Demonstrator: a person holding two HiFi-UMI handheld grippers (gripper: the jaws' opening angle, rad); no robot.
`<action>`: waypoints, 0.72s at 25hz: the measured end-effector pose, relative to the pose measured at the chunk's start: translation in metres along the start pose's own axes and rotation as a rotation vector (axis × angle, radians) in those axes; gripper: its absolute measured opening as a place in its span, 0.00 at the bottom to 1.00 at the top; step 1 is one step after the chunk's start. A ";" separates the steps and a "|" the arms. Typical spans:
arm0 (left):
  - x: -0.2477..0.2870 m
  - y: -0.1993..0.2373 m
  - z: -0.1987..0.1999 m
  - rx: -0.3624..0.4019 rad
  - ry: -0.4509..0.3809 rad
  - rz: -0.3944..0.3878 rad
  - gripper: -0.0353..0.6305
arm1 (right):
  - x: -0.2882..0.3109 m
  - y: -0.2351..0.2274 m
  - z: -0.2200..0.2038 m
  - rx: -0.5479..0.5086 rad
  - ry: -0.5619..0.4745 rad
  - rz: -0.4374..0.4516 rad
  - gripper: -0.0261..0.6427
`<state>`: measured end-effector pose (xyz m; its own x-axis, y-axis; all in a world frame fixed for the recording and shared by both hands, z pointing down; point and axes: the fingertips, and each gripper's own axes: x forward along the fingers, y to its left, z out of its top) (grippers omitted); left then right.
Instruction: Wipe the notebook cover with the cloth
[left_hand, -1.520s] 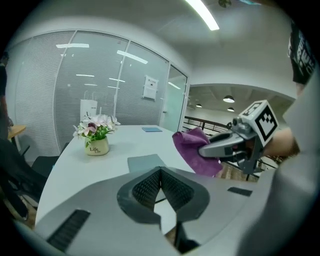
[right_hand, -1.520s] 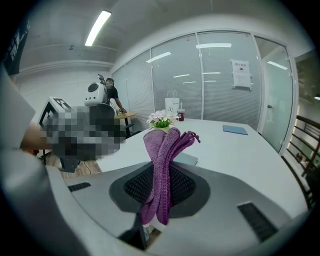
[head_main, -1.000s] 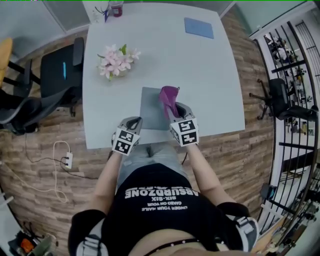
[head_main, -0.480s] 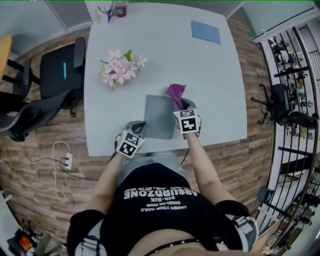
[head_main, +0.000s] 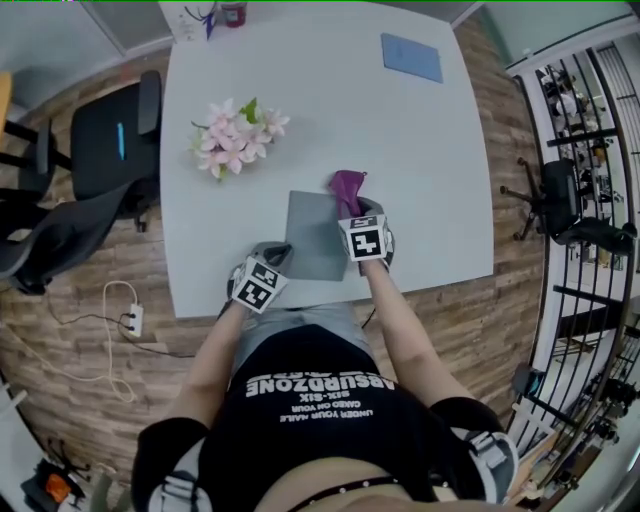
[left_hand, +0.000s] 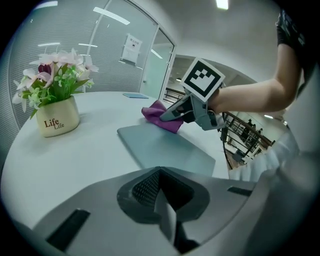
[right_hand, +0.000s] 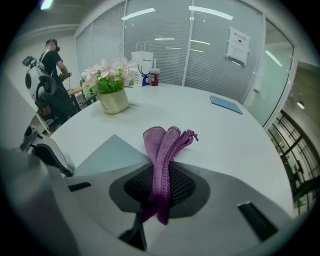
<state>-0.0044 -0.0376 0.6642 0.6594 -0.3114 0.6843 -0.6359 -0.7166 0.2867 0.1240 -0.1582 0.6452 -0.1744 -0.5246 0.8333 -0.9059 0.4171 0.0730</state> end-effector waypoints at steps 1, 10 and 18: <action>0.000 0.000 0.000 -0.014 -0.007 -0.017 0.08 | 0.000 0.000 0.000 0.027 -0.007 0.009 0.16; 0.001 0.002 0.001 -0.042 -0.009 -0.050 0.08 | 0.004 0.007 0.004 0.132 0.010 0.056 0.15; 0.001 0.000 0.001 0.042 -0.034 -0.010 0.08 | 0.010 0.027 0.015 0.120 0.001 0.092 0.16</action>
<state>-0.0039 -0.0384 0.6644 0.6789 -0.3245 0.6586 -0.6126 -0.7449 0.2645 0.0924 -0.1631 0.6475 -0.2582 -0.4872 0.8342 -0.9259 0.3714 -0.0696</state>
